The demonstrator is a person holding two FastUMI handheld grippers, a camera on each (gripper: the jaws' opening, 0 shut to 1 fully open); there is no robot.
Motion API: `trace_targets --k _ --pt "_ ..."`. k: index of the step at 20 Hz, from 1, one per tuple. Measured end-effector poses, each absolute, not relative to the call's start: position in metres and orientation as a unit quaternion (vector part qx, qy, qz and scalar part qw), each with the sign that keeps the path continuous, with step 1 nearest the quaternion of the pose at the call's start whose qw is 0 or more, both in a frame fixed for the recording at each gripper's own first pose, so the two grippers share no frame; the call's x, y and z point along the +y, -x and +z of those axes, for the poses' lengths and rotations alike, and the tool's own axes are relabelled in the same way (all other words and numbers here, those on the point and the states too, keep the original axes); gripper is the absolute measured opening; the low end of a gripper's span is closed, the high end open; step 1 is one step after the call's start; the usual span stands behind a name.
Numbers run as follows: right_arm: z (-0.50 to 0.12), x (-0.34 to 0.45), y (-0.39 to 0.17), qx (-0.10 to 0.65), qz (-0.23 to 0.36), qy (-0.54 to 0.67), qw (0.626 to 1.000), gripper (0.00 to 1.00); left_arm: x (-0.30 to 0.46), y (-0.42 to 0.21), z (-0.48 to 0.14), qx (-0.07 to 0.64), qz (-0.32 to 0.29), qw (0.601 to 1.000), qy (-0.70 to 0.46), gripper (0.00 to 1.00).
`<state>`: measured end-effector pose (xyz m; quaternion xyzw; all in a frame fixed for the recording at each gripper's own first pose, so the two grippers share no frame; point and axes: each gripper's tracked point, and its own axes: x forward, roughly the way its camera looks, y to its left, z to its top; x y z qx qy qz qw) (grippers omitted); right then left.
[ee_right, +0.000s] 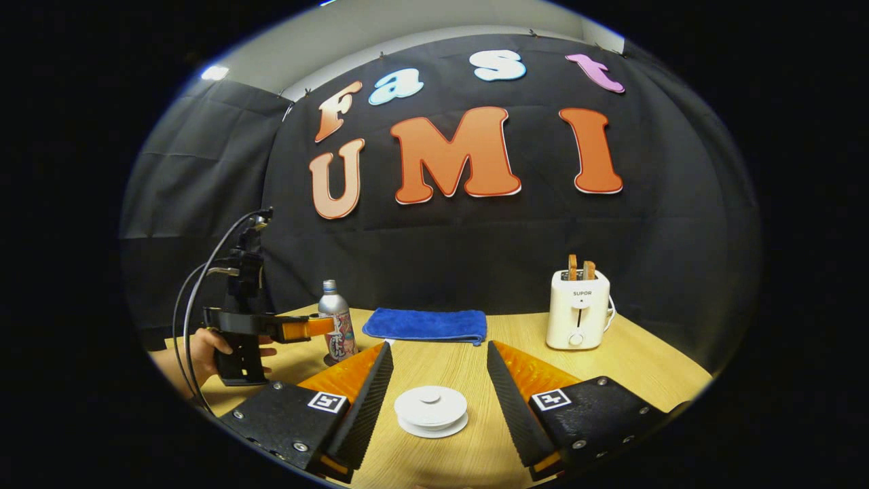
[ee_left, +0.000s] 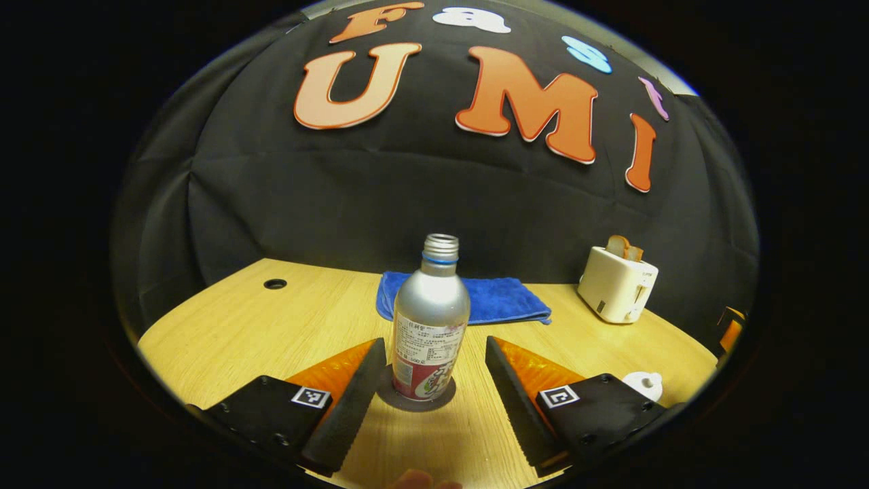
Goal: Open the teacup lid with one hand, grasp the water bottle and pour water into the teacup with the other hand; after pouring, place the water bottle on the coaster and then close the teacup lid.
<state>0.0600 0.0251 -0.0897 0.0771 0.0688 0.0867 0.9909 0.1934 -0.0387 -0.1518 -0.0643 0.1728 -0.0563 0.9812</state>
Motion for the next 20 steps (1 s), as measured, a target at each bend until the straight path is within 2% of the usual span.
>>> trace_targets --k 10,16,17,18,20 --pt "-0.039 0.021 -0.027 -0.003 0.051 -0.065 0.997 0.93 -0.017 -0.075 -0.032 0.031 -0.031 0.999 0.020 0.95" --pt "-0.024 0.031 -0.008 -0.022 0.050 0.002 0.999 0.94 -0.017 -0.015 -0.003 -0.023 -0.030 0.999 0.032 0.95" --pt "-0.022 0.032 -0.006 -0.023 0.047 0.019 0.998 0.99 -0.016 -0.006 -0.002 -0.031 -0.028 0.999 0.033 0.95" --pt "-0.019 0.036 -0.001 -0.027 0.048 0.031 0.998 0.94 -0.015 -0.002 -0.005 -0.034 -0.026 0.999 0.031 0.96" --pt "-0.017 0.043 0.004 -0.033 0.050 0.041 0.997 0.94 -0.010 0.011 -0.010 -0.032 -0.017 0.999 0.027 0.95"
